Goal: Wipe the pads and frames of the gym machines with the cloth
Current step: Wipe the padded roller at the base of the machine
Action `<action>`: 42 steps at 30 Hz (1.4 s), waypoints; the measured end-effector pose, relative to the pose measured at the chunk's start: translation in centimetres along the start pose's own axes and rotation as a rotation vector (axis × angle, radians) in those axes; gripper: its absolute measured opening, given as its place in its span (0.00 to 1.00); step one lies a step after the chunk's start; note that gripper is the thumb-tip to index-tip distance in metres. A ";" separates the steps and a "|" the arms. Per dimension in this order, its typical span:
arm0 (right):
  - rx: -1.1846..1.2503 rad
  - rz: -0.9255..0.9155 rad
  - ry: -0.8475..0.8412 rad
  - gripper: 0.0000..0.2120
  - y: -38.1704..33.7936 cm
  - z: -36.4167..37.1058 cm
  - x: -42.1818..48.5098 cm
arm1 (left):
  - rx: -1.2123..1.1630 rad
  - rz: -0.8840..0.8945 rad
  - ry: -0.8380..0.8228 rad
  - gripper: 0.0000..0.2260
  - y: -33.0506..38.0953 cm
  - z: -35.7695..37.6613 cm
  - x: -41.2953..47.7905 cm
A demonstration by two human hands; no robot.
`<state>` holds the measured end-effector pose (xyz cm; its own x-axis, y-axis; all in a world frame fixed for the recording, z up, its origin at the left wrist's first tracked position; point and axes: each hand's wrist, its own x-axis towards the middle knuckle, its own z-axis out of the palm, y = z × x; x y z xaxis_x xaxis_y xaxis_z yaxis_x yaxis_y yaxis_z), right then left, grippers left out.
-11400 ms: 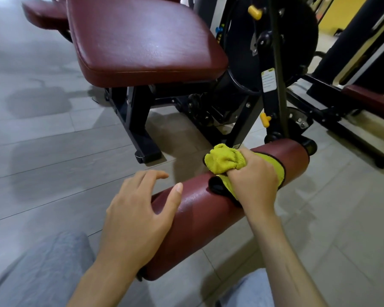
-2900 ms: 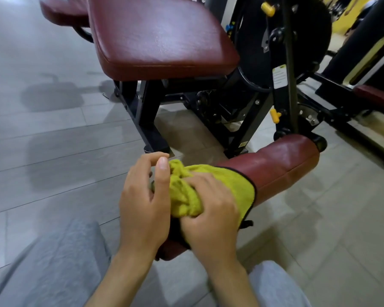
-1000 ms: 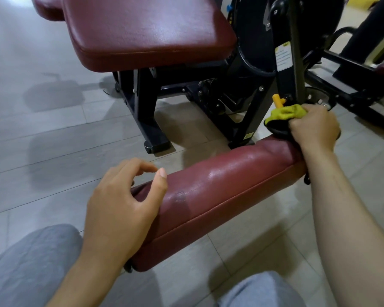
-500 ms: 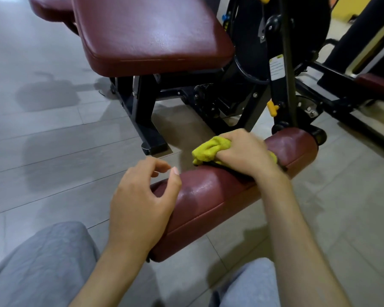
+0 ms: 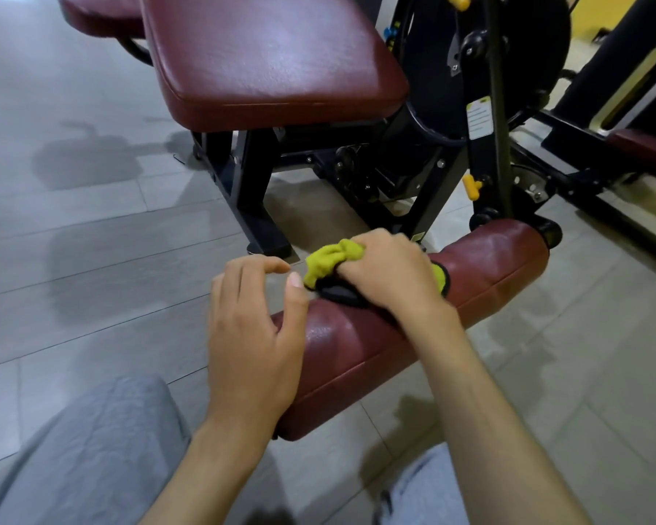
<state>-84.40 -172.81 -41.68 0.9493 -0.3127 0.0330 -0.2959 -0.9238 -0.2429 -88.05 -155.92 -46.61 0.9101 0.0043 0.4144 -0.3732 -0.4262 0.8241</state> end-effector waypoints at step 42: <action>0.385 -0.296 0.317 0.03 -4.7 4.0 -10.4 | -0.320 -0.184 0.000 0.22 -0.1 -0.3 -0.4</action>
<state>-92.46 -164.31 -44.75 0.8899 -0.1590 0.4276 0.0938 -0.8536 -0.5125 -88.39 -155.60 -46.77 0.9672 0.0551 0.2479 -0.2406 -0.1142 0.9639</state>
